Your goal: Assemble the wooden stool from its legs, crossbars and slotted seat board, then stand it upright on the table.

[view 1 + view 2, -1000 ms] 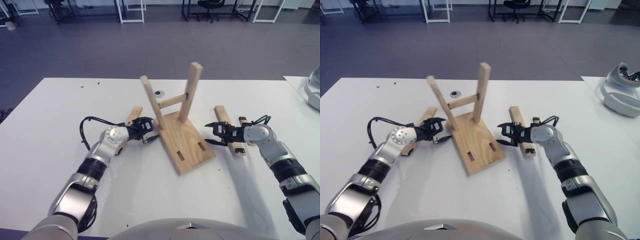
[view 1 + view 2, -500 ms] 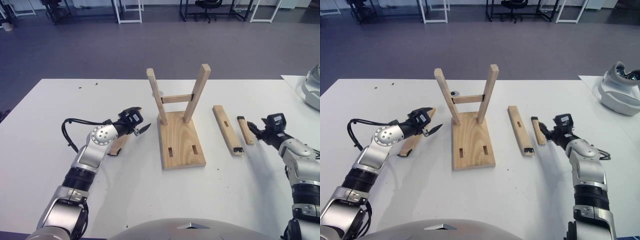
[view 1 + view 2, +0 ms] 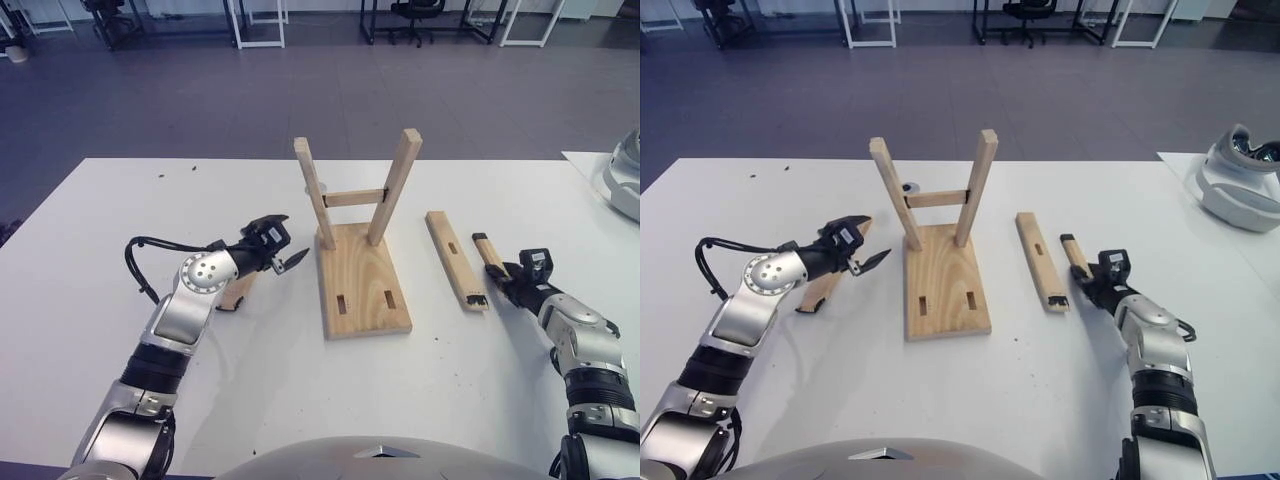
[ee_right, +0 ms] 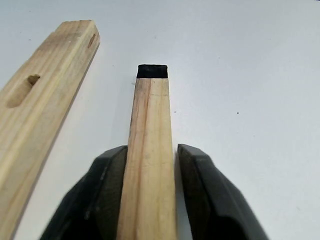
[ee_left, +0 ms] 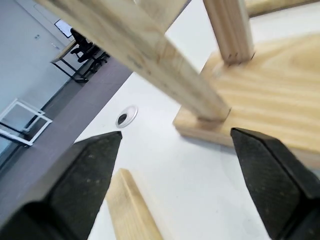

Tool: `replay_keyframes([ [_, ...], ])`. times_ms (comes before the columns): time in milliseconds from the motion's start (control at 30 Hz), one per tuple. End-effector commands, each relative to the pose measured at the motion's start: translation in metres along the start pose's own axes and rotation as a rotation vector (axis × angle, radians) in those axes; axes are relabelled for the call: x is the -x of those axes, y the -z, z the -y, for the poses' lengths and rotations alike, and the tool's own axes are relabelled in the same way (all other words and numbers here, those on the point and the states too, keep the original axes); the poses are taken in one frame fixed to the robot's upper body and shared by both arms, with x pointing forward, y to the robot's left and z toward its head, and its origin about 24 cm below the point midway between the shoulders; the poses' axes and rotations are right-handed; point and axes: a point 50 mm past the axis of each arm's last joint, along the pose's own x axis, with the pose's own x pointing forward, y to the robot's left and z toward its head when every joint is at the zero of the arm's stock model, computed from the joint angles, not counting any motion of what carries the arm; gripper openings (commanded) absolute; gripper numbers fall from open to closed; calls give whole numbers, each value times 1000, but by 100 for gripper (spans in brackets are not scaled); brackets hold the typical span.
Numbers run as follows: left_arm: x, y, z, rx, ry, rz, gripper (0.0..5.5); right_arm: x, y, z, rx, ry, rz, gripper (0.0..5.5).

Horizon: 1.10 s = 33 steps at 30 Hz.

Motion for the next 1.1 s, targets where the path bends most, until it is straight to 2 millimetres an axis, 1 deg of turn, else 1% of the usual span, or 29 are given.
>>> replay_keyframes([
  [33, 11, -56, -11, 246, 28, 352, 401, 2, -20, 8, -16, 75, 133, 132],
  [67, 14, -71, -18, 319, 22, 455, 401, 4, -42, 8, -25, 77, 251, 132],
  [100, 17, -87, -28, 411, 8, 573, 401, 10, -77, -2, 19, 36, 411, 132],
  [133, 19, -101, -36, 496, 9, 673, 401, 20, -111, -27, 151, -63, 559, 132],
  [167, 18, -113, -41, 564, 30, 749, 401, 31, -136, -64, 313, -204, 678, 132],
  [200, 17, -123, -43, 629, 60, 806, 401, 41, -148, -100, 455, -341, 763, 132],
  [233, 15, -131, -45, 703, 87, 858, 401, 51, -153, -132, 552, -464, 837, 132],
  [267, 15, -139, -47, 763, 119, 899, 401, 60, -158, -158, 608, -560, 907, 132],
  [300, 16, -146, -47, 811, 150, 934, 382, 69, -164, -177, 627, -620, 975, 132],
  [333, 17, -151, -47, 839, 170, 952, 371, 77, -170, -189, 631, -653, 1028, 132],
  [367, 16, -154, -46, 847, 184, 947, 351, 83, -177, -197, 618, -668, 1073, 132],
  [400, 16, -155, -46, 856, 190, 940, 327, 87, -182, -200, 605, -670, 1101, 132],
  [433, 16, -156, -44, 864, 197, 931, 323, 88, -185, -201, 603, -666, 1115, 132],
  [500, 14, -154, -41, 878, 202, 907, 292, 89, -187, -202, 597, -649, 1123, 132],
  [600, 13, -149, -39, 904, 183, 884, 234, 89, -187, -201, 602, -633, 1115, 132],
  [767, 14, -153, -36, 915, 194, 904, 133, 86, -185, -203, 625, -618, 1093, 132],
  [800, 14, -154, -35, 915, 199, 905, 122, 85, -185, -203, 624, -617, 1094, 132],
  [867, 13, -153, -33, 919, 206, 901, 77, 86, -186, -205, 621, -618, 1099, 132],
  [933, 12, -152, -32, 925, 208, 895, 45, 86, -187, -207, 615, -620, 1105, 132],
  [1000, 12, -151, -32, 928, 199, 893, 41, 87, -186, -209, 609, -634, 1091, 132],
  [1033, 14, -149, -33, 927, 186, 893, 41, 87, -185, -209, 604, -640, 1081, 170],
  [1100, 24, -135, -39, 909, 116, 862, 41, 84, -178, -207, 598, -642, 1042, 197],
])
